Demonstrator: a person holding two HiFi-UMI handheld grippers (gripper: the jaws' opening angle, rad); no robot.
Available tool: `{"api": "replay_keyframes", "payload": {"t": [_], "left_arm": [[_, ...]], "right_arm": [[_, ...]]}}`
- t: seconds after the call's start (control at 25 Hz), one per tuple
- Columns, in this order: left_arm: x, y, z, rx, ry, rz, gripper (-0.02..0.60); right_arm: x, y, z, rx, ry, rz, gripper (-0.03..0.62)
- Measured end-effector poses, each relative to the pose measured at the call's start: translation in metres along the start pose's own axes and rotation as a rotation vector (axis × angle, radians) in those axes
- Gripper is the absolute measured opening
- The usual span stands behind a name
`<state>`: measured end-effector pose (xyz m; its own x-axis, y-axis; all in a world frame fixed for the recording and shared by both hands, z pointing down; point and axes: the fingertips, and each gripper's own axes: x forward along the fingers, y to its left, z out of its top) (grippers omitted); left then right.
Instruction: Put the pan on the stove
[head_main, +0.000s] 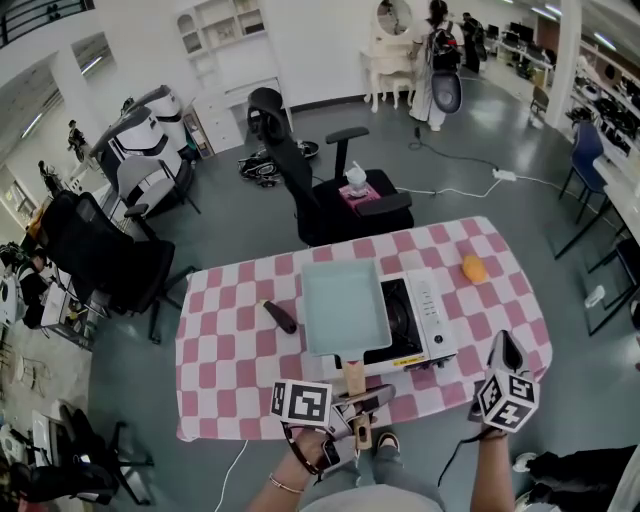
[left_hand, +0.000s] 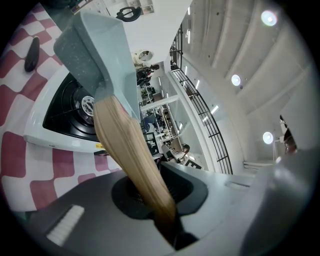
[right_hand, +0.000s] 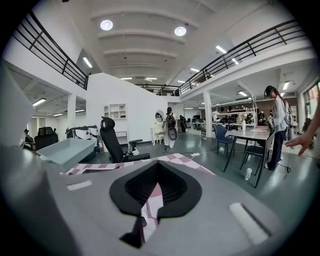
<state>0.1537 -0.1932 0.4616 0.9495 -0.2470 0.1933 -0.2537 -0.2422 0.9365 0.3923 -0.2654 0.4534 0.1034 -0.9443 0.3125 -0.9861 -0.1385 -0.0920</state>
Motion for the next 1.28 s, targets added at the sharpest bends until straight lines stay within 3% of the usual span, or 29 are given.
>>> {"api": "replay_keyframes", "payload": {"t": [0.68, 1.28], "left_arm": [[0.049, 0.029, -0.011, -0.049, 0.061, -0.029, 0.032], [0.066, 0.052, -0.006, -0.089, 0.049, -0.042, 0.034]], "right_arm": [[0.007, -0.053, -0.049, 0.013, 0.101, -0.077, 0.009], [0.017, -0.060, -0.080, 0.012, 0.177, -0.091, 0.009]]}}
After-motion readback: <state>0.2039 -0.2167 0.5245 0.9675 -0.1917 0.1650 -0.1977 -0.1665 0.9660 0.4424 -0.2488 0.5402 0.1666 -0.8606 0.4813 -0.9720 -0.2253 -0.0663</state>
